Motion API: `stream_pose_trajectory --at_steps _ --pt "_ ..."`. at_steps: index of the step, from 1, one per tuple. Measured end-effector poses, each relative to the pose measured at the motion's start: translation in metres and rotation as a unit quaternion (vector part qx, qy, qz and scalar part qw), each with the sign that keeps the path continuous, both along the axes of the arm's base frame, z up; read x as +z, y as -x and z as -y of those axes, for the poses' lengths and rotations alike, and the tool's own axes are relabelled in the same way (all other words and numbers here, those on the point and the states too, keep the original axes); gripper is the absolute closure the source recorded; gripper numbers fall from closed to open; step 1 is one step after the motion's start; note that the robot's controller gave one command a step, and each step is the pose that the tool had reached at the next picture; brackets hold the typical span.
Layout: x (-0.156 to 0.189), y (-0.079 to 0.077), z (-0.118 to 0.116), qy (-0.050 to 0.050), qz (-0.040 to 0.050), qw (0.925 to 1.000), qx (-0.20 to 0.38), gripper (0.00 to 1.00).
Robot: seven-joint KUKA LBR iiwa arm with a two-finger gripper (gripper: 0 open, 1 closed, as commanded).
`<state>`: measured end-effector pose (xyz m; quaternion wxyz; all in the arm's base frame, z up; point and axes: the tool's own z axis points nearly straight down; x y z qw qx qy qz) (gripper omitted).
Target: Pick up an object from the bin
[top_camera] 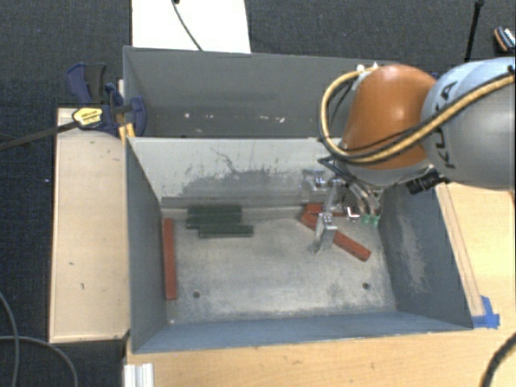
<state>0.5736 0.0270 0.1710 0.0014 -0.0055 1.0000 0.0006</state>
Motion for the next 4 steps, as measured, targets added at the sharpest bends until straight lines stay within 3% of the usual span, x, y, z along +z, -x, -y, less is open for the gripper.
stream_pose_trajectory --at_steps 1,2,3,4 --pt "0.020 -0.015 0.055 0.002 0.0022 0.9999 -0.014 0.00" --pt "-0.102 0.026 0.143 0.001 -0.0043 0.9982 -0.060 0.00" --pt "-0.098 0.022 0.139 0.000 -0.0004 0.9984 -0.057 1.00" --pt "-0.097 0.022 0.139 0.000 -0.0002 0.9984 -0.057 0.00"
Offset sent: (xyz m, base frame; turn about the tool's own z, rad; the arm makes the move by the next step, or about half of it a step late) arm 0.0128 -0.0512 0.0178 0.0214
